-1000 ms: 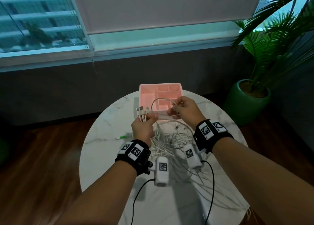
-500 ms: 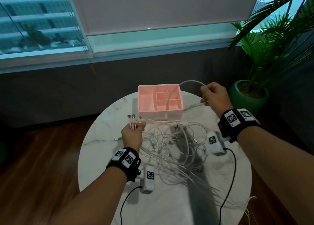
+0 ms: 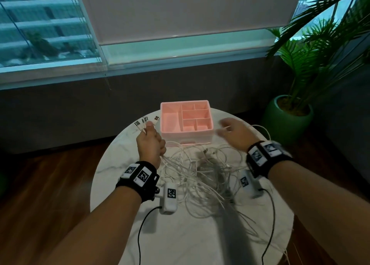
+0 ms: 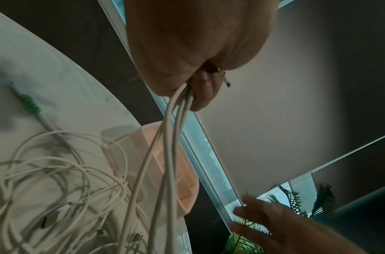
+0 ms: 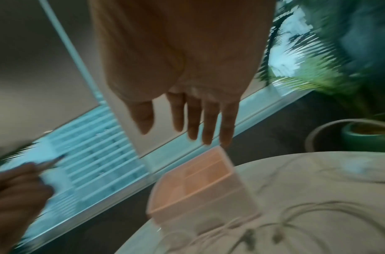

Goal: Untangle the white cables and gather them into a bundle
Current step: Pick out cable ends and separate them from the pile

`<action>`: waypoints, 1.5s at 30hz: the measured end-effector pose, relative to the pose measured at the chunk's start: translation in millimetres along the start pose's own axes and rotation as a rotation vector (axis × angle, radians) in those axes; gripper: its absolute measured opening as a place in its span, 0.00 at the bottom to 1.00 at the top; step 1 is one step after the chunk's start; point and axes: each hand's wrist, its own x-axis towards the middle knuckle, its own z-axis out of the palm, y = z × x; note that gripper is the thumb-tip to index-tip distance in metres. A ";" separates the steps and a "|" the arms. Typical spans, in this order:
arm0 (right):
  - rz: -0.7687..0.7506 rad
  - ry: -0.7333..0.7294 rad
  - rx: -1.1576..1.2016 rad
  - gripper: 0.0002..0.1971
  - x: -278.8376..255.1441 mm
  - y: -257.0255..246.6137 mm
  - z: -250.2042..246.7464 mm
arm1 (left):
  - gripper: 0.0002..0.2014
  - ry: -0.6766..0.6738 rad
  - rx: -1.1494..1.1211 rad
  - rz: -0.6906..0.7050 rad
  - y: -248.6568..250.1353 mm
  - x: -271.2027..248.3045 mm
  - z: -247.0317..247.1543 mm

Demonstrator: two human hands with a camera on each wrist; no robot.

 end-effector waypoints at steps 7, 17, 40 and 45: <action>-0.261 -0.634 -0.071 0.08 -28.8 -70.6 95.8 | 0.20 -0.016 -0.080 0.020 3.5 -3.1 0.2; -0.235 -0.577 -0.319 0.20 -21.3 -34.0 67.9 | 0.11 0.122 -0.208 -0.050 14.7 8.4 -49.6; 0.171 -0.510 -0.424 0.21 -32.8 97.2 -13.0 | 0.19 0.104 0.097 0.024 1.7 16.6 -58.6; 0.133 -0.216 -0.363 0.13 -13.4 96.2 -41.6 | 0.22 0.017 0.171 -0.008 -14.8 12.1 -49.9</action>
